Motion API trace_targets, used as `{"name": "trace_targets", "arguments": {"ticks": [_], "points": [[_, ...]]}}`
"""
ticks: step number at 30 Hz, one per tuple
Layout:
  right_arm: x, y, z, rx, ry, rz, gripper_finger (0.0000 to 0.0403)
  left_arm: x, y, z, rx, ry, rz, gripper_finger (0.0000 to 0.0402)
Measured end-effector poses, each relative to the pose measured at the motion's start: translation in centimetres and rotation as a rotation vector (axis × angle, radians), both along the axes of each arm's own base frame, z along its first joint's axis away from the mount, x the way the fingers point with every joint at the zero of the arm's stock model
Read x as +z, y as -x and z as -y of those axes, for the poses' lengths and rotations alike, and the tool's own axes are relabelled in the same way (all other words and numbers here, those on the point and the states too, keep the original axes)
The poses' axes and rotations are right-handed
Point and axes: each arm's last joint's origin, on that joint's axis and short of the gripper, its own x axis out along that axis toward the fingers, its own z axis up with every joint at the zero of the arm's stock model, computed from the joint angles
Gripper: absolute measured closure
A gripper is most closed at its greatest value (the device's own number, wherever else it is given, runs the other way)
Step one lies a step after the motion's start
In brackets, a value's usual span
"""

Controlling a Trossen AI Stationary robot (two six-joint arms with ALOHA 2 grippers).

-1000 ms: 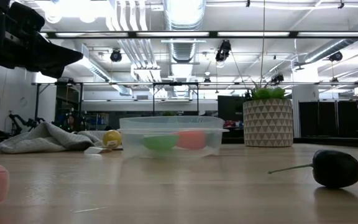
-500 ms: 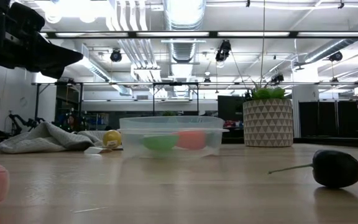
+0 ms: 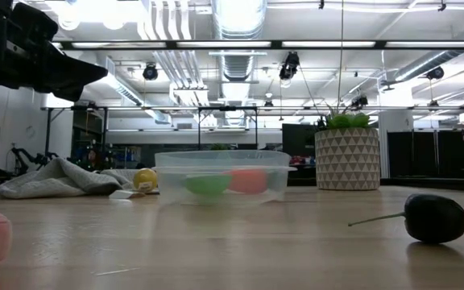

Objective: Pick and placing Produce into tupperware
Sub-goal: Put the yellow corn into the transparent bin

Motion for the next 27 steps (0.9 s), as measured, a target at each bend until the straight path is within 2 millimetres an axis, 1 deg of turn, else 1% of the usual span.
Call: {"name": "trace_targets", "arguments": {"ticks": [11,16,20,27], "points": [[-0.21,0.27,-0.11,0.02,-0.03,-0.034,0.0335,-0.01,0.0,0.0,0.0,0.0,-0.001,0.0402],[-0.25,0.3,-0.08,0.022,-0.032,-0.034,0.0369,-0.01,0.0,0.0,0.0,-0.001,-0.001,0.0402],[-0.26,0.33,-0.06,0.034,-0.031,-0.038,0.0383,-0.01,0.0,0.0,0.0,-0.001,-0.001,0.0402],[-0.26,0.3,-0.09,0.095,-0.037,-0.033,0.0388,-0.02,0.0,0.0,0.0,-0.001,-0.002,0.0402]]}}
